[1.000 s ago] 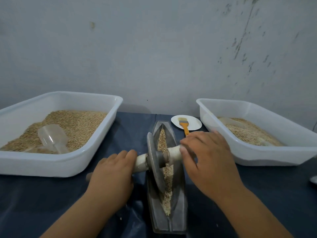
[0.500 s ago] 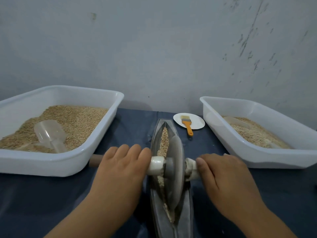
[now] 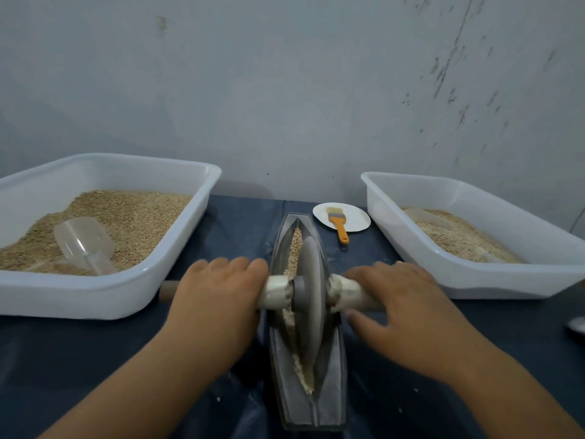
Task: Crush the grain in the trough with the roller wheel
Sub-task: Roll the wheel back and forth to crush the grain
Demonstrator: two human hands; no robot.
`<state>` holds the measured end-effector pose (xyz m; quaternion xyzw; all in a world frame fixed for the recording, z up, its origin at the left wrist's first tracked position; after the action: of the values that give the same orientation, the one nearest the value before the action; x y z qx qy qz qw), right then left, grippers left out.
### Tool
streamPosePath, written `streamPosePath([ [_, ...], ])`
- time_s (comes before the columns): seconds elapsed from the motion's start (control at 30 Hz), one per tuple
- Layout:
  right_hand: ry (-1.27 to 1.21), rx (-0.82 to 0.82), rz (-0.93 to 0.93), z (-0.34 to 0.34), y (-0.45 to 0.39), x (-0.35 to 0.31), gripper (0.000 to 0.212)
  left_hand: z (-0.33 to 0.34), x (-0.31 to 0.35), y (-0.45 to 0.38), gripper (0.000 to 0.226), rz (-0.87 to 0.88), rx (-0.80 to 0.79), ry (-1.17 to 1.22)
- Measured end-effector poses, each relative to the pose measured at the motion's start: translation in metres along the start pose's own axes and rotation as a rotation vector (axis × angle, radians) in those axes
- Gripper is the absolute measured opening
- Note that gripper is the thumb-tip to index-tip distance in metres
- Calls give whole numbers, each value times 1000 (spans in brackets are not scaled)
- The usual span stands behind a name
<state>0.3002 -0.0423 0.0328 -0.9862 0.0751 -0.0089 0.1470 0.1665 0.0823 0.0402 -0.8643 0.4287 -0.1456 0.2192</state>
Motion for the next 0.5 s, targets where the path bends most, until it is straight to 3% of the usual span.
streamPosePath([
  [0.07,143,-14,14,-4,5,-1,26,-5,2,13,40,50,36,25],
  [0.17,318,-110,25,3,-19,-5,31,6,-1,7,36,20,-32,-21],
  [0.33,165,-245,69,24,-61,22,19,31,-10,-32,20,-84,-101,-127],
  [0.43,125,-256,116,29,-56,31,40,27,-5,-40,21,-50,-94,-99],
  [0.5,145,-203,86,25,-42,26,33,23,-8,-31,22,-22,-89,-95],
])
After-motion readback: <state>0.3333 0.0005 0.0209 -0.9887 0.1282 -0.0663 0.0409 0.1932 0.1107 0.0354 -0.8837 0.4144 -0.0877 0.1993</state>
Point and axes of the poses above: each hand's wrist, its own y-axis away from the middle knuckle, its own z-axis out of the palm, x = y × z, the point moved 10 cm from there along -y, towards the middle knuckle, and after that the axes turned 12 degrees about -z, right-handed, at the moved point
